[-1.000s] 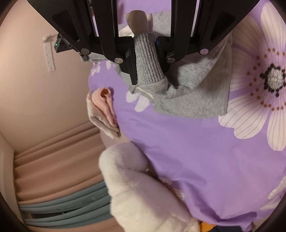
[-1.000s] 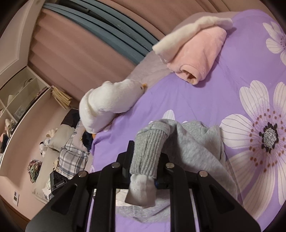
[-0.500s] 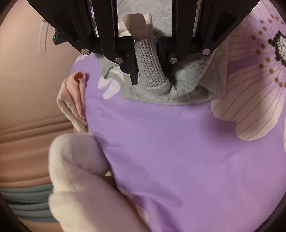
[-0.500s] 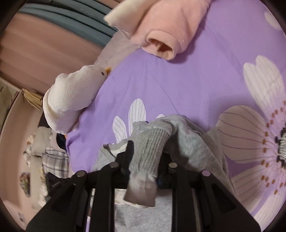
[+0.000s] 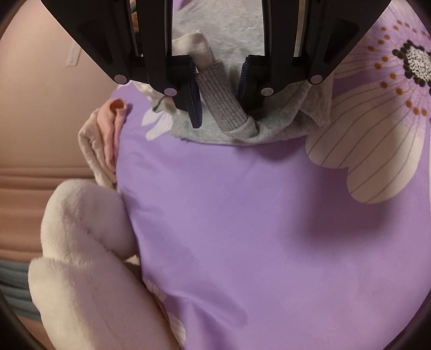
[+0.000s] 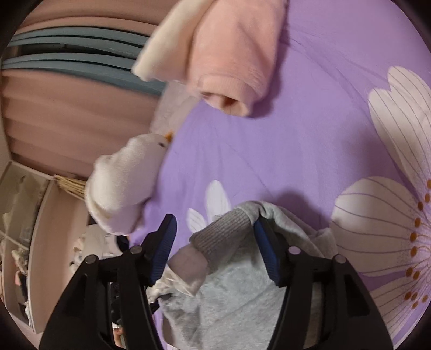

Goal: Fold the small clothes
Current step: 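Lower the band onto the sweatshirt and open both grippers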

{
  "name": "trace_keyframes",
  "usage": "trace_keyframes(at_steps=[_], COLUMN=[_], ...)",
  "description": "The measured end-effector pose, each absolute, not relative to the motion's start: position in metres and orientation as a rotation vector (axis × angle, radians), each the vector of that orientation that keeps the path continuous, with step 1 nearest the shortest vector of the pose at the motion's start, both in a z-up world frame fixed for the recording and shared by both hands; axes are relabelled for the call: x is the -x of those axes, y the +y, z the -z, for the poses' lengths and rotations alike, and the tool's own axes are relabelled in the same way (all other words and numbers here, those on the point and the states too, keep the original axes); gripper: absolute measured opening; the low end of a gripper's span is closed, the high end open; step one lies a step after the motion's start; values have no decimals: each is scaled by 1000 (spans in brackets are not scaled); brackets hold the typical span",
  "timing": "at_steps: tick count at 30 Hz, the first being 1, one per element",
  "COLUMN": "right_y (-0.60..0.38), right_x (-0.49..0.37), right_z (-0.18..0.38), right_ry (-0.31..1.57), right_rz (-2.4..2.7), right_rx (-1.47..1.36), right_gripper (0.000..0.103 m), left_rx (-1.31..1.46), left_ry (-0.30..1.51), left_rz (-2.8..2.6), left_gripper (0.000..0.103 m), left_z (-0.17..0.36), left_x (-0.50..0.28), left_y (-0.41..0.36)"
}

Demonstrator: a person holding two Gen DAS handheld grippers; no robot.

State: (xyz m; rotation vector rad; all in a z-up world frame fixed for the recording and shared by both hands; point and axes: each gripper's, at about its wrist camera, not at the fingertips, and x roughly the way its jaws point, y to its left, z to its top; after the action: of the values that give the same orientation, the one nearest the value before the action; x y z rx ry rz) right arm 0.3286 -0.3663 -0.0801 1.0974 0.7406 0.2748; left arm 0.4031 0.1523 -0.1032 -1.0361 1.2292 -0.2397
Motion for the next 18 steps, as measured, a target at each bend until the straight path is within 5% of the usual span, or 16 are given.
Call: trace_keyframes(at_steps=[4, 9, 18], right_y=[-384, -370, -331], right_x=[-322, -309, -281], right_z=[56, 45, 45], right_ry=[595, 678, 770], right_rz=[-286, -277, -280], right_rx=[-1174, -982, -612], right_gripper=[74, 74, 71], left_rx=[1028, 1018, 774], left_ry=[1220, 1217, 1103], left_rz=[255, 242, 121], left_gripper=[41, 67, 68], left_z=[92, 86, 50], left_x=[-407, -408, -383], left_y=[151, 157, 179])
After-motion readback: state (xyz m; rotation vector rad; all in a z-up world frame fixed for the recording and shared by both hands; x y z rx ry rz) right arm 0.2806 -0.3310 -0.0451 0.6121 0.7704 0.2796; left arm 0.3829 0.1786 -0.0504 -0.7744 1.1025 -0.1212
